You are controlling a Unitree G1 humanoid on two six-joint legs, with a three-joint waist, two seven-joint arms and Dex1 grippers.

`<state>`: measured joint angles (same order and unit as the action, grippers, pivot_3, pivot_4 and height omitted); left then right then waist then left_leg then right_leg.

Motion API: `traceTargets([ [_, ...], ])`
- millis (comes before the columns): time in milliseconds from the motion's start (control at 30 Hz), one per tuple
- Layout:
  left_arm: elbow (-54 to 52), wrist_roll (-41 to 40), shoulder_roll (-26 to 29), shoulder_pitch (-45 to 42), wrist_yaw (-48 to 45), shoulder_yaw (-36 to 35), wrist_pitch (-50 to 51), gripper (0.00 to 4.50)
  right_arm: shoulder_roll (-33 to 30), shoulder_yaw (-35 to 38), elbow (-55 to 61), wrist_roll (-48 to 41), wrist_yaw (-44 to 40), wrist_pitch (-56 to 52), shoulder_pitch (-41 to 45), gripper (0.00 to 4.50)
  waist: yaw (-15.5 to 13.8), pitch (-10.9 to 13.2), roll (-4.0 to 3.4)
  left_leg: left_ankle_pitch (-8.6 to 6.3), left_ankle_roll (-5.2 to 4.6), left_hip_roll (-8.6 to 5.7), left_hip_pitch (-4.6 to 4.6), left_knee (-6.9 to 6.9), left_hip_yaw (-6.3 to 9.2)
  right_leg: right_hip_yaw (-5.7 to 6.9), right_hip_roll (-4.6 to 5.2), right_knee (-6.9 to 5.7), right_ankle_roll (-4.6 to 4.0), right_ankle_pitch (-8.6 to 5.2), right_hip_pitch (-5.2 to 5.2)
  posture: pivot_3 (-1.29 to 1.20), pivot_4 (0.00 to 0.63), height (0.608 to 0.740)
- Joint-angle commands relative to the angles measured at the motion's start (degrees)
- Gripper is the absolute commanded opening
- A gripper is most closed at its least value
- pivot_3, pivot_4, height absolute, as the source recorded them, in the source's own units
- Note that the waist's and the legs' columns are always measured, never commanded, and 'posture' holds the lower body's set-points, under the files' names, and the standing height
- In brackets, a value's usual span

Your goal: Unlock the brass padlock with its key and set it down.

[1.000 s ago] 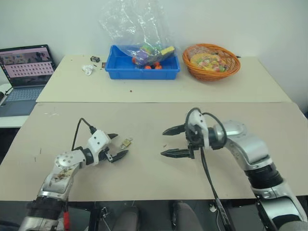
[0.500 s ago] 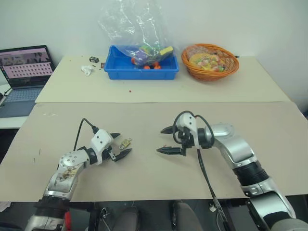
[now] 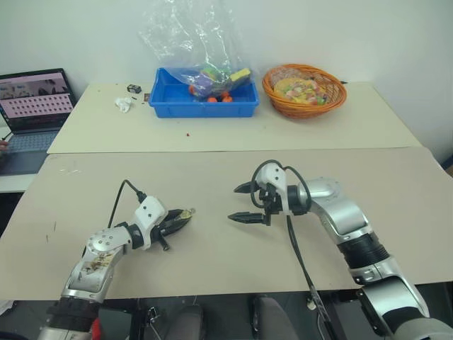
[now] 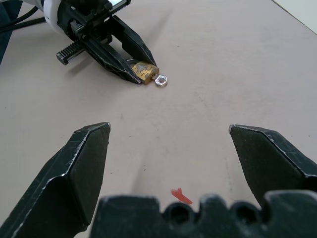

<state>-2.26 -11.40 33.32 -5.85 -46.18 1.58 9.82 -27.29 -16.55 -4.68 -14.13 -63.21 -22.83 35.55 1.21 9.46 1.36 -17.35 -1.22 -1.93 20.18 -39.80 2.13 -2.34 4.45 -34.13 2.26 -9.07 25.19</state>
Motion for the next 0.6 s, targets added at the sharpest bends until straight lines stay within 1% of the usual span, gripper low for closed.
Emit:
traceTargets([
  [33,-2.00,6.66,1.21,0.18,5.04,0.35,-3.73,0.81,0.41,1.49,1.68,-0.37,0.59,0.55,0.85,4.50,-0.01,0.00,0.00,0.00,0.00,0.00,0.00,0.00,0.00,0.00,0.00,0.00,-0.01,0.00,0.00,0.00,0.150,0.735],
  [100,-4.99,13.35,2.08,-0.97,9.24,0.82,-11.16,0.81,0.91,1.74,2.04,-1.59,0.81,-1.90,0.94,4.50,-0.05,0.00,0.00,0.01,0.01,0.00,0.01,0.00,0.01,0.00,0.00,0.00,-0.01,0.01,0.01,0.00,0.150,0.735],
  [167,-7.45,22.72,4.39,-1.60,13.86,2.19,-20.67,0.81,1.82,2.64,2.37,-3.79,1.05,-5.35,1.45,4.50,-0.10,0.01,0.01,0.01,0.02,0.00,0.04,0.00,0.01,0.01,-0.01,0.02,-0.04,0.02,0.05,0.00,0.150,0.735],
  [233,-9.19,29.41,6.28,-1.42,17.53,2.96,-28.74,0.81,2.96,3.78,2.70,-6.15,1.59,-9.51,2.43,4.50,-0.27,0.01,0.00,0.01,0.03,0.00,0.11,0.02,0.01,0.00,0.01,0.05,-0.06,0.04,0.11,0.00,0.150,0.735],
  [300,-10.19,31.94,7.48,-0.55,18.57,3.98,-34.56,0.81,3.99,4.82,2.21,-7.91,2.38,-13.33,3.83,4.50,-0.36,0.01,-0.01,0.01,0.03,-0.03,0.16,0.07,0.00,-0.01,0.11,0.07,-0.06,0.04,0.17,0.00,0.150,0.735],
  [367,-10.65,32.01,7.69,0.16,18.84,4.58,-38.07,0.81,5.37,6.33,0.51,-9.75,3.96,-17.28,5.75,4.50,-0.33,0.01,-0.01,0.00,0.02,-0.04,0.18,0.11,-0.01,0.00,0.22,0.08,-0.06,0.04,0.22,0.00,0.150,0.735],
  [467,-9.56,32.02,7.83,-0.57,18.70,5.01,-40.23,0.81,6.85,8.37,-2.56,-11.65,5.66,-21.68,8.51,4.50,-0.36,0.01,-0.01,0.00,0.01,-0.04,0.29,0.13,-0.01,0.06,0.25,0.05,-0.06,0.04,0.37,0.00,0.150,0.735],
  [533,-8.45,31.74,8.15,-1.65,18.04,5.50,-41.42,0.81,6.81,9.34,-3.91,-13.24,4.15,-23.05,9.83,4.50,-0.45,0.01,-0.02,0.01,0.02,-0.05,0.54,0.09,-0.03,0.08,0.25,-0.02,-0.08,0.06,0.67,0.00,0.150,0.735],
  [600,-7.85,31.14,8.01,-2.14,17.88,5.53,-42.00,0.81,6.13,8.83,-4.48,-13.26,2.69,-22.92,10.20,4.50,-0.49,0.01,-0.02,0.03,0.04,-0.06,0.88,0.03,-0.01,0.13,0.23,-0.07,-0.10,0.08,0.99,0.00,0.150,0.735],
])
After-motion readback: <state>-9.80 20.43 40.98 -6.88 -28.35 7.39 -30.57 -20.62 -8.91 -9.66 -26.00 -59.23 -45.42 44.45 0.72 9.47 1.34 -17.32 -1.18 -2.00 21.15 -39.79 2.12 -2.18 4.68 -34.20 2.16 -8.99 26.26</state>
